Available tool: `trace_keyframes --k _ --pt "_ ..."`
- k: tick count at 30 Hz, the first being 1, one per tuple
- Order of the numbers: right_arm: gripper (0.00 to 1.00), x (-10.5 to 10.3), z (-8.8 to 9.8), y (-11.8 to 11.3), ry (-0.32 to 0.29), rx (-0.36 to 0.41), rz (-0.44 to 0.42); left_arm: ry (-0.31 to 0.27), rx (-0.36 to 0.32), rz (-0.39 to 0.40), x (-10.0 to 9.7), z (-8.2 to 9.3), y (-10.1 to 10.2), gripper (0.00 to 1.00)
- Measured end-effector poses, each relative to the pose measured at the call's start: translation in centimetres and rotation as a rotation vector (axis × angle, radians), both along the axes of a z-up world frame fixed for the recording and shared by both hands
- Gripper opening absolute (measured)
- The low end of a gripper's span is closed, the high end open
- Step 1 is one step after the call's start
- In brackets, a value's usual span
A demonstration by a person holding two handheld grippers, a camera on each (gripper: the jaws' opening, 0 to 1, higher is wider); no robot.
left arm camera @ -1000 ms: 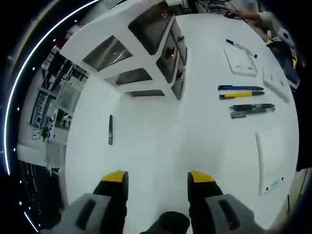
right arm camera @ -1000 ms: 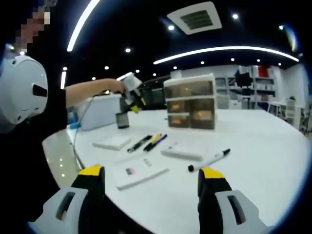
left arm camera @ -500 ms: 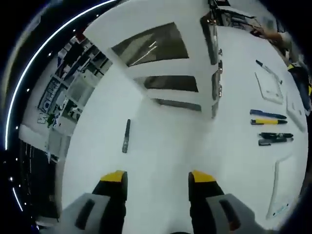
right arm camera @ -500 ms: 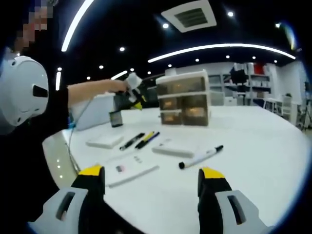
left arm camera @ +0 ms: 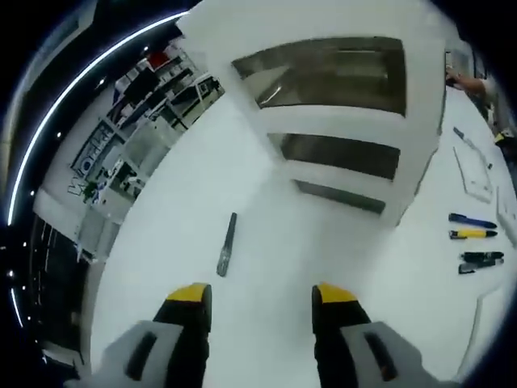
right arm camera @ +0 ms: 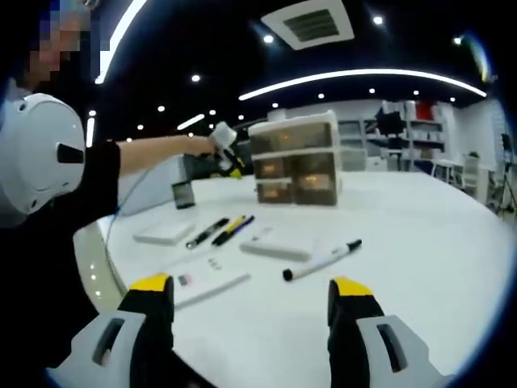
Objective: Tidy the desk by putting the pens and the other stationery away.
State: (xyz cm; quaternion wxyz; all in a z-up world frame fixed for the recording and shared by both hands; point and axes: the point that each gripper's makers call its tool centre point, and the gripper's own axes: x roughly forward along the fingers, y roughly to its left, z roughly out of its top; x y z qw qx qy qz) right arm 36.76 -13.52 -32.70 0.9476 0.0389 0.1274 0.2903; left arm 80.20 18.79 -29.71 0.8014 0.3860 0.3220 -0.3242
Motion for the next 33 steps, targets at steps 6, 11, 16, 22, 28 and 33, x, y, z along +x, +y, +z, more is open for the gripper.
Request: trace_keyframes --k 6,11,16,22,28,33 --pt "0.74 0.7 -0.2 -0.5 0.011 -0.005 -0.016 0.009 -0.017 -0.004 1.8 -1.4 -0.4 0.50" --pt "0.74 1.3 -0.2 -0.5 0.022 -0.030 -0.022 0.029 -0.007 -0.018 3.9 -3.0 -0.6 0.49" --pt "0.74 1.8 -0.4 -1.0 0.030 -0.030 -0.044 0.043 -0.019 -0.011 5.9 -4.0 -0.5 0.48" --pt "0.74 2.7 -0.9 -0.9 0.047 -0.040 -0.050 0.033 -0.084 0.034 7.4 -4.9 -0.4 0.45" --pt "0.74 3.2 -1.1 -0.8 0.051 -0.042 -0.049 0.019 -0.113 0.066 8.6 -5.9 0.0 0.42" --pt "0.74 3.2 -1.4 -0.7 0.059 -0.041 -0.052 0.015 -0.170 0.075 9.3 -6.3 -0.6 0.38"
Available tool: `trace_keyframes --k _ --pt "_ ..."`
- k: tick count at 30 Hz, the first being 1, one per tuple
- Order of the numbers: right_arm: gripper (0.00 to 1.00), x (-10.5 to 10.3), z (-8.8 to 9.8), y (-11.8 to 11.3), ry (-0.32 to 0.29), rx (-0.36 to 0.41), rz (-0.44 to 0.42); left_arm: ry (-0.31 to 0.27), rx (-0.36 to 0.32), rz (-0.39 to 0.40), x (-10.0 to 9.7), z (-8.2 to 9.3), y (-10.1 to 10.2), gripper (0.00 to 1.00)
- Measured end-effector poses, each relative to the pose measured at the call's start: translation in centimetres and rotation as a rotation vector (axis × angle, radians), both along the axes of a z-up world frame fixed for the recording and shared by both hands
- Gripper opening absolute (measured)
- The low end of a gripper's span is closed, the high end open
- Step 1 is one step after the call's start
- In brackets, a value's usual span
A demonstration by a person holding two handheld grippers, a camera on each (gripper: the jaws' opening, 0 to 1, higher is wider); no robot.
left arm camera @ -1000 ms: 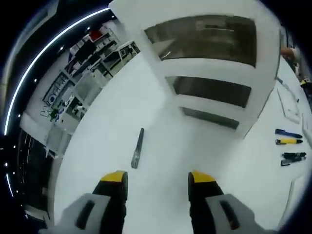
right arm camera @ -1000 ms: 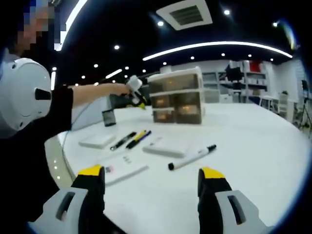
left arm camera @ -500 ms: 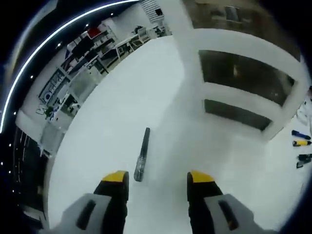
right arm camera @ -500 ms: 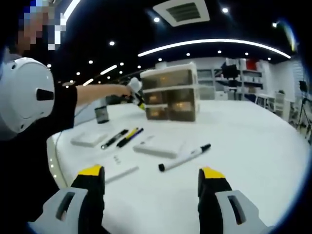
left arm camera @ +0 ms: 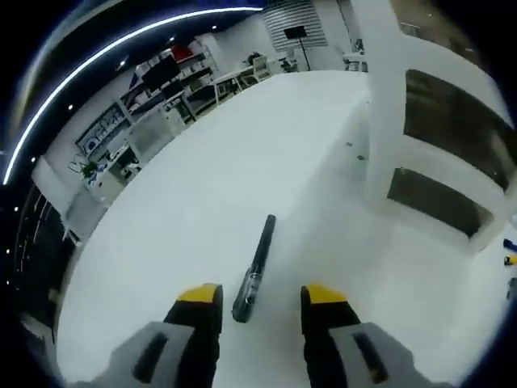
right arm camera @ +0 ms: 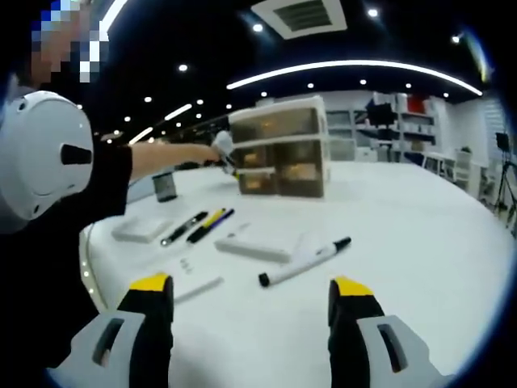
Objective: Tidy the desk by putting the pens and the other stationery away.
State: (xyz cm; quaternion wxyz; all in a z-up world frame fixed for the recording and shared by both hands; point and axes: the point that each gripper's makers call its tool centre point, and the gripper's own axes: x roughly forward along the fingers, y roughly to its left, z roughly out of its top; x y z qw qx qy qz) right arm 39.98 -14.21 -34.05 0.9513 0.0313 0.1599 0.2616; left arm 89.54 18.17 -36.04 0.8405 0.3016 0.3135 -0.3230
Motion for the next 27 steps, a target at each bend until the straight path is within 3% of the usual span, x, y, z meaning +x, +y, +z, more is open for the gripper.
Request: trace_keyframes --k 2,3,6,10,12,17,27 --pt "0.74 0.0 0.0 0.0 0.000 0.002 -0.002 0.005 -0.006 -0.001 0.5 -0.4 0.1 0.36" --pt "0.74 0.0 0.0 0.0 0.000 0.002 -0.004 0.003 -0.001 0.001 -0.5 -0.7 -0.4 0.35" --pt "0.74 -0.1 0.0 -0.1 0.001 0.000 -0.003 -0.002 -0.040 0.016 -0.4 -0.5 -0.4 0.33" --pt "0.74 -0.1 0.1 -0.1 -0.002 -0.001 -0.002 0.040 -0.129 0.065 0.0 -0.6 -0.5 0.29" --pt "0.74 0.0 0.2 -0.2 -0.003 -0.003 -0.002 0.049 -0.140 0.071 0.5 -0.6 0.0 0.30" --pt "0.74 -0.1 0.1 -0.3 -0.003 -0.003 -0.003 0.066 -0.192 0.093 -0.7 -0.9 -0.6 0.29" --pt "0.74 -0.3 0.3 -0.2 -0.009 -0.001 -0.002 0.092 -0.209 0.084 -1.1 -1.2 -1.4 0.13"
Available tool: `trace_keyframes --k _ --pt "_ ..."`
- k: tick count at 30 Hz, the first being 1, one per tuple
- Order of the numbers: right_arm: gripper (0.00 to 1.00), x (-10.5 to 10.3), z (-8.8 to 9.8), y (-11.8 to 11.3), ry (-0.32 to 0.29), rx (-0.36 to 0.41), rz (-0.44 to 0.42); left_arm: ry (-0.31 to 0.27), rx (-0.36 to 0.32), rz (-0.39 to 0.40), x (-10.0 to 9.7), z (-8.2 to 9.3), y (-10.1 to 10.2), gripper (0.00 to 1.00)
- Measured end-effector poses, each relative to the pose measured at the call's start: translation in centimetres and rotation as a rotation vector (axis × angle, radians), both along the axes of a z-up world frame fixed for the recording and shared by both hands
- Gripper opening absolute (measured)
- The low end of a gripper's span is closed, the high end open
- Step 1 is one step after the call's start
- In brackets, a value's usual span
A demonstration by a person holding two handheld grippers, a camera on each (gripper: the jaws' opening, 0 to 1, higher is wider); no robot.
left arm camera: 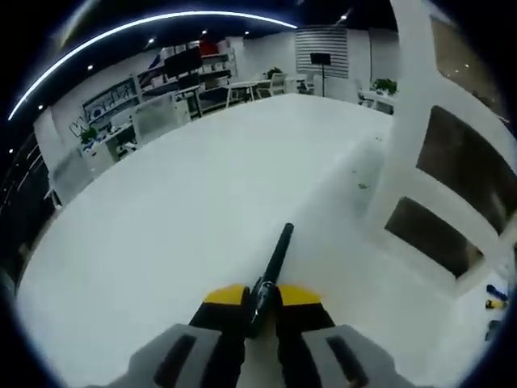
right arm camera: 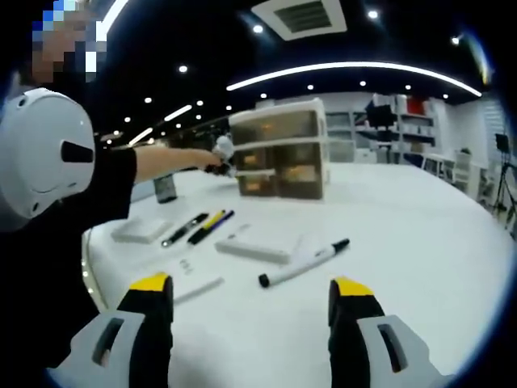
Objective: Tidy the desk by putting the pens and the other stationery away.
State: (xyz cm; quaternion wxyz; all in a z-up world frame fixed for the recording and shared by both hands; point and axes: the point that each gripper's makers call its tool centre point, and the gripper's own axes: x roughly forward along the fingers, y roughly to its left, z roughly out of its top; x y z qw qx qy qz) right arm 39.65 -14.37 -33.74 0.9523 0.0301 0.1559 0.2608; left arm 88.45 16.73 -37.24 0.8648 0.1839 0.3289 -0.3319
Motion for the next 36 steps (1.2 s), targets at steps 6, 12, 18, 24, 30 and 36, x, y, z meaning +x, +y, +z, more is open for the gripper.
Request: trace_keyframes --k 6,12,18,24,30,36 --pt "0.74 -0.2 0.2 0.0 -0.006 0.002 -0.001 0.041 0.005 0.024 -0.6 0.1 0.3 0.11" --pt "0.74 -0.3 0.5 0.3 -0.016 0.004 0.013 0.056 0.015 0.052 -3.2 0.1 -0.1 0.09" --pt "0.74 -0.5 0.8 0.9 -0.028 0.010 0.033 0.069 0.005 0.058 -5.2 -0.1 0.1 0.08" --pt "0.74 -1.1 1.2 1.1 -0.043 0.017 0.045 0.060 -0.011 0.082 -4.6 0.3 1.9 0.08" --pt "0.74 -1.5 1.4 1.7 -0.054 0.033 0.062 0.038 -0.042 0.097 -5.6 1.5 2.8 0.08" --pt "0.74 -2.3 1.8 3.0 -0.069 0.038 0.099 0.011 -0.084 0.142 -8.6 2.7 3.6 0.08"
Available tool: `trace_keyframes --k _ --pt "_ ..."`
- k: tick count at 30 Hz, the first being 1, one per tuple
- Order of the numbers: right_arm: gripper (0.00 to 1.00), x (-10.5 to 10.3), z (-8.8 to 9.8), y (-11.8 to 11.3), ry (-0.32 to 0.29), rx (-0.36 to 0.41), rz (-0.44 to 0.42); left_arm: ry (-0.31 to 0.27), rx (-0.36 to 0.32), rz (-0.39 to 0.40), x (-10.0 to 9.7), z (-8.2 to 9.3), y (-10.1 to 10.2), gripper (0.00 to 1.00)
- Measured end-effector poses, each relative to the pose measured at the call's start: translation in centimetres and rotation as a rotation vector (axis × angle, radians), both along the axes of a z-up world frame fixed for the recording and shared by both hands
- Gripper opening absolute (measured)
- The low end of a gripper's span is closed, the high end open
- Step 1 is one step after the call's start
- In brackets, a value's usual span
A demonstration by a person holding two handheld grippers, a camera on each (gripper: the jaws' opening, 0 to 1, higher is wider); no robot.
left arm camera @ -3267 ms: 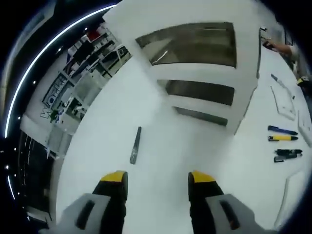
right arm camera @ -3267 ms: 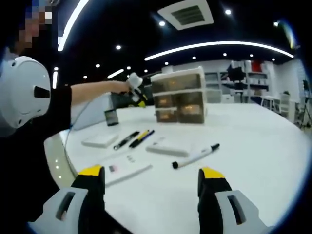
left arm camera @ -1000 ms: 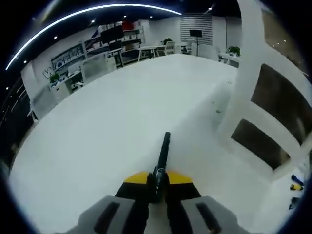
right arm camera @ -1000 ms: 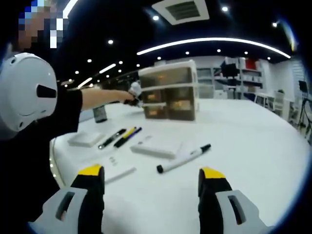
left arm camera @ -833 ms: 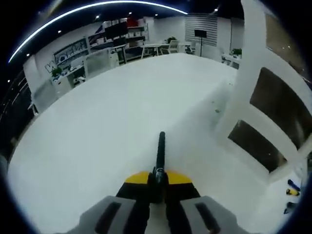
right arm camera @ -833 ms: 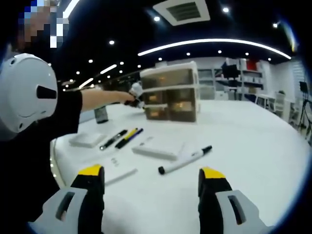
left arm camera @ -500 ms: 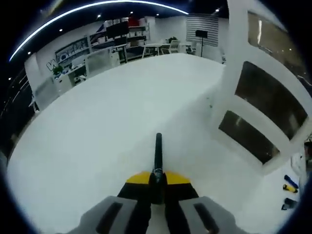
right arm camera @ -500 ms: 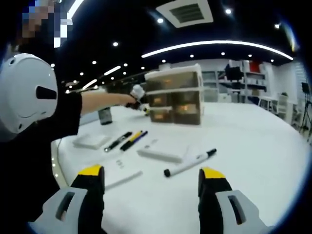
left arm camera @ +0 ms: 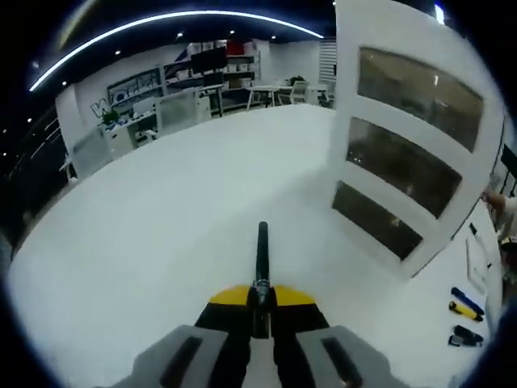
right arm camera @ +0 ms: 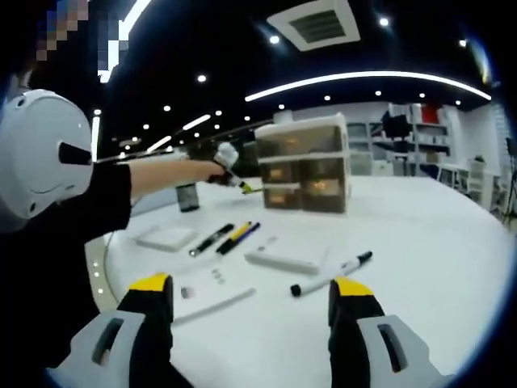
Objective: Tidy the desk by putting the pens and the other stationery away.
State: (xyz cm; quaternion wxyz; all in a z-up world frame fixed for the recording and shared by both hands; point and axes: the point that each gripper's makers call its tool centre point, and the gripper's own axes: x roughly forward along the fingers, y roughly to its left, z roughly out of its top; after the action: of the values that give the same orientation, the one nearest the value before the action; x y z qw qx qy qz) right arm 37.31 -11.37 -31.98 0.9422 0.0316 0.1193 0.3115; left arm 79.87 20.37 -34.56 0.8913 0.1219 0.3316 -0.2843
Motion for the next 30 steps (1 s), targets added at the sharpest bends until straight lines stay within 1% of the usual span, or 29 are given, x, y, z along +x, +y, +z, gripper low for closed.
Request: trace_keyframes --k 2,5,6,9,10,13,16,18,21,22,23,27,29,30 --pt "0.74 -0.3 0.3 0.2 -0.009 0.003 0.009 -0.010 -0.015 0.017 -0.4 0.6 0.7 0.08" --pt "0.74 -0.6 0.6 0.5 -0.019 0.006 0.020 -0.023 -0.034 0.034 -1.6 1.5 1.2 0.08" --pt "0.74 -0.8 0.7 0.7 -0.023 0.006 0.025 -0.025 -0.041 0.037 -2.7 1.8 0.9 0.08" --pt "0.74 -1.3 1.0 1.1 -0.033 0.013 0.041 -0.040 -0.065 0.036 -4.8 2.5 0.5 0.08" --pt "0.74 -1.5 1.1 1.2 -0.036 0.012 0.045 -0.047 -0.071 0.035 -6.1 2.7 0.0 0.08" --pt "0.74 -2.2 1.5 1.4 -0.050 0.016 0.057 -0.064 -0.082 0.030 -8.6 3.4 -0.2 0.08" --pt "0.74 -2.8 1.9 1.4 -0.060 0.024 0.065 -0.079 -0.088 0.022 -10.2 3.8 0.0 0.08" --pt "0.74 -3.2 2.0 1.5 -0.065 0.024 0.070 -0.089 -0.103 0.006 -11.8 4.1 -0.3 0.08" --pt "0.74 -3.6 2.3 1.7 -0.072 0.024 0.079 -0.110 -0.105 -0.015 -14.3 4.3 -0.7 0.08" --pt "0.74 -3.8 2.4 1.8 -0.075 0.024 0.084 -0.115 -0.112 -0.020 -14.5 4.5 -0.3 0.08" --pt "0.74 -3.8 2.4 1.8 -0.077 0.024 0.086 -0.119 -0.115 -0.027 -15.1 4.6 -0.3 0.08" --pt "0.74 -4.0 2.6 2.4 -0.083 0.022 0.105 -0.150 -0.116 -0.066 -18.8 4.6 -1.0 0.08" --pt "0.74 -4.1 2.7 2.5 -0.084 0.022 0.110 -0.157 -0.114 -0.072 -19.5 4.6 -1.0 0.08" --pt "0.74 -4.1 2.7 2.8 -0.084 0.021 0.118 -0.164 -0.118 -0.081 -20.4 4.6 -1.1 0.08"
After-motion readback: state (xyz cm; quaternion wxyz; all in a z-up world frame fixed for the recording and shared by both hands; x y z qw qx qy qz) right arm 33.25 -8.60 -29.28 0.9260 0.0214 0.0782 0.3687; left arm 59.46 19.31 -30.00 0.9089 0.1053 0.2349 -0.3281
